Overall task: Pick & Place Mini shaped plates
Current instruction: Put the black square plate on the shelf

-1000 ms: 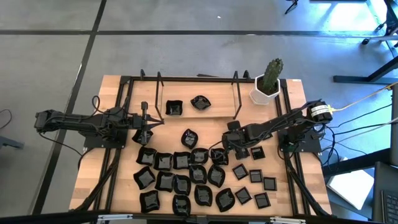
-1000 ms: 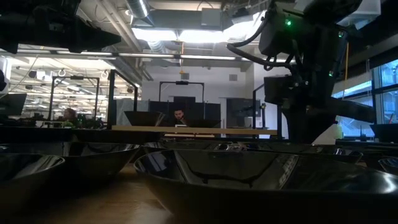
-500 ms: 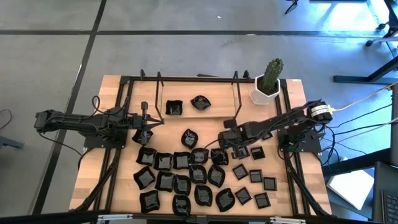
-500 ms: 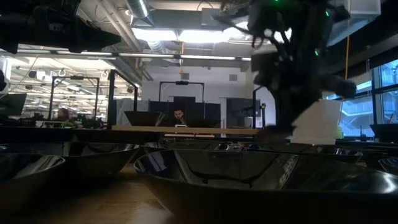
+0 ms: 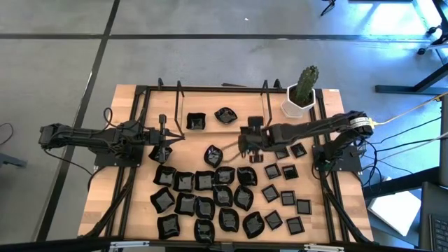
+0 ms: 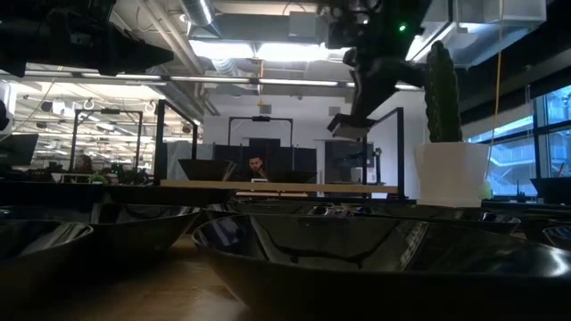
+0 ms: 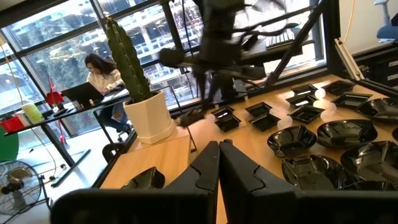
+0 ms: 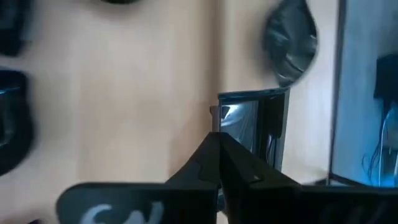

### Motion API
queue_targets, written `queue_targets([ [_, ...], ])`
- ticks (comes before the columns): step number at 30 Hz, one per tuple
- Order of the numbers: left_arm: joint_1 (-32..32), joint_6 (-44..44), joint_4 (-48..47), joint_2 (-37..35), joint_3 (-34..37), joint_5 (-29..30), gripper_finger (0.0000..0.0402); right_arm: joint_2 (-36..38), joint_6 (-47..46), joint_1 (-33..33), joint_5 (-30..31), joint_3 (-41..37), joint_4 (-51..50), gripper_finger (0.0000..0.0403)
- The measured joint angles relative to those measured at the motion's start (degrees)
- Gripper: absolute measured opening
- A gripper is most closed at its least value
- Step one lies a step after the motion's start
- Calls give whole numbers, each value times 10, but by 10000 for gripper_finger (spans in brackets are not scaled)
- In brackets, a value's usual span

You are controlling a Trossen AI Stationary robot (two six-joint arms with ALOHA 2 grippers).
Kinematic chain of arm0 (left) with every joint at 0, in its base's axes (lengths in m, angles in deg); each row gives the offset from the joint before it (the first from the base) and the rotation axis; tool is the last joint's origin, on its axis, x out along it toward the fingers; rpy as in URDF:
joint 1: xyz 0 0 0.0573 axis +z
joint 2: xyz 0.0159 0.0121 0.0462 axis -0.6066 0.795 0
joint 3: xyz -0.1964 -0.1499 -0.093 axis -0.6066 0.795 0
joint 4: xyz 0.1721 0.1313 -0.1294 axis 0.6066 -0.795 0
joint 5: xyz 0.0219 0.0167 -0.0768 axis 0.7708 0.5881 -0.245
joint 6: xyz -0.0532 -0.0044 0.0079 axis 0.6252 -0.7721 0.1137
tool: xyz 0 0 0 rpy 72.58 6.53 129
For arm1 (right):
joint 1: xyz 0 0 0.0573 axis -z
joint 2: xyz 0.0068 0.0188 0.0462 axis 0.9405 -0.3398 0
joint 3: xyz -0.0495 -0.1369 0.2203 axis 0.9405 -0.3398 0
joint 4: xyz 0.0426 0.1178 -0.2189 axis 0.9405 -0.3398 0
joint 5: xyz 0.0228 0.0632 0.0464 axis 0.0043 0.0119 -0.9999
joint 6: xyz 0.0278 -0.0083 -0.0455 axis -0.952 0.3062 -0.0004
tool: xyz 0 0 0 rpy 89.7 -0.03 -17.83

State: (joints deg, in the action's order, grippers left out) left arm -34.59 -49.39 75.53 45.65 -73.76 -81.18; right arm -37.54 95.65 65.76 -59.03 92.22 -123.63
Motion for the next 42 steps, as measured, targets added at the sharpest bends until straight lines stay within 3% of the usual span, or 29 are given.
queue_targets([
  [7,0,0,0,0,0,0,5,0,28,82,-12,-31,58,4],
  [13,0,0,0,0,0,0,6,-2,61,132,-76,-68,152,4],
  [18,0,0,0,0,0,0,7,-4,73,162,-75,-88,157,5],
  [36,0,0,0,0,0,0,4,-61,90,183,-52,-97,165,6],
  [42,0,0,0,0,0,0,8,-61,54,183,-55,-97,164,36],
])
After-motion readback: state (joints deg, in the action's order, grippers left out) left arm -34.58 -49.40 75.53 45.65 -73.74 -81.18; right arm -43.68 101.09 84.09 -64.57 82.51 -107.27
